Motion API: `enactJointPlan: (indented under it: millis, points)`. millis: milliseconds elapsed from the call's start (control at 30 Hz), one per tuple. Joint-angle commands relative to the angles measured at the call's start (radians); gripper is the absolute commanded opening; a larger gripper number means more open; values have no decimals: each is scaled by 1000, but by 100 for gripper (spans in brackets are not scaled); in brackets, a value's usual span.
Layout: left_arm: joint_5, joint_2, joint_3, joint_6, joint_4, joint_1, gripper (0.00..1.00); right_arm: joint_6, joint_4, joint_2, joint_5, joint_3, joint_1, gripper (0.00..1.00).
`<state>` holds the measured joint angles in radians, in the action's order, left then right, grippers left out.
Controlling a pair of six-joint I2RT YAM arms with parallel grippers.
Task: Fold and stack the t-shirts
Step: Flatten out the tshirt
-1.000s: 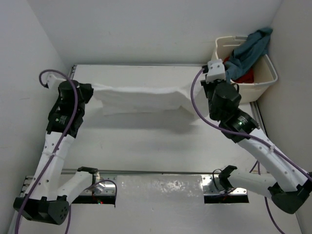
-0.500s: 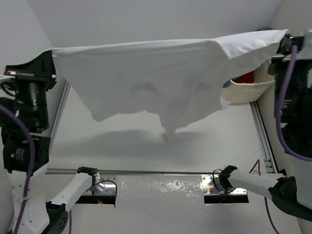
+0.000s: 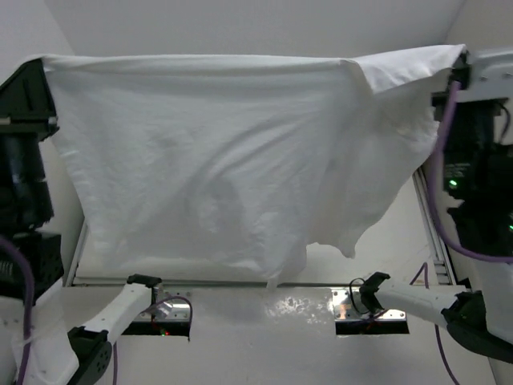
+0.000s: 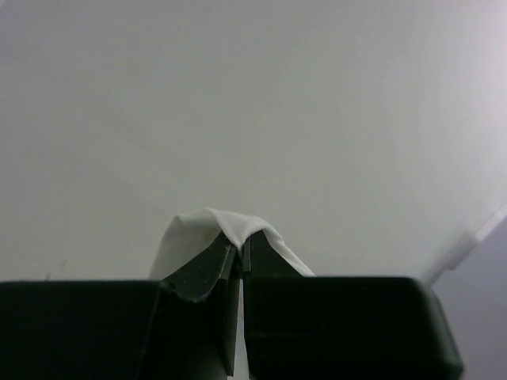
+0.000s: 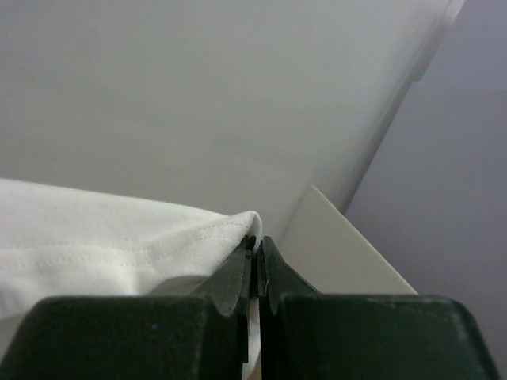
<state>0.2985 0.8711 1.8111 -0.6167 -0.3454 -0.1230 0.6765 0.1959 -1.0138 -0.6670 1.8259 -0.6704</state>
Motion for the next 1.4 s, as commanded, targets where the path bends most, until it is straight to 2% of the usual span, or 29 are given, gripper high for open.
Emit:
enactJointPlan:
  millis: [0,67,133,167,200,267,367,400,433,467,500,533,567,600,633,800,933,967,1033,1133,1233,1367]
  points:
    - [141,146,-53,40,-4,6,0,156,-232,-106,-193,-129,9,0]
    - [174,179,-146,37,25,6,0,178,-317,-150,-216,-207,18,0]
    - [230,242,-208,15,32,6,0,99,-265,-241,-195,-202,82,0]
    - [247,267,-273,3,46,8,0,37,-160,-274,-172,-180,118,0]
    - [263,314,-310,-3,65,8,0,-98,-106,-308,-79,-177,159,0]
    - [272,397,-407,-38,97,17,0,-231,-55,-400,-1,-229,247,0]
    - [243,504,-515,-54,193,60,0,-308,-44,-557,171,-289,296,1]
    - [232,608,-524,-54,206,74,0,-369,-41,-613,237,-281,307,2]
    - [220,671,-472,-63,192,112,7,-386,-35,-735,291,-266,325,5]
    - [126,810,-420,-70,115,131,15,-429,-20,-802,314,-205,331,15]
    - [102,877,-354,-75,65,158,27,-431,18,-872,320,-150,331,32]
    - [78,929,-238,-60,31,169,68,-437,72,-941,346,-78,331,67]
    - [74,974,-193,-49,-15,168,76,-474,162,-1048,336,47,331,74]
    - [67,1017,-162,-37,-17,166,93,-477,186,-1080,328,80,331,78]
    - [41,1020,-151,-20,29,166,100,-477,200,-1094,326,99,331,93]
    - [-24,956,-216,-3,94,164,100,-554,211,-996,391,-16,331,99]
    - [-99,898,-331,20,86,137,100,-679,226,-890,432,-192,331,99]
    - [-98,884,-351,18,60,132,100,-740,212,-867,432,-280,331,99]
    - [-110,873,-412,15,23,102,100,-765,182,-809,454,-408,331,99]
    - [-154,850,-528,5,52,79,100,-775,108,-796,532,-490,331,99]
    - [-190,839,-628,5,106,65,100,-793,91,-853,586,-467,331,99]
    - [-228,890,-664,2,112,63,100,-819,77,-953,589,-407,331,99]
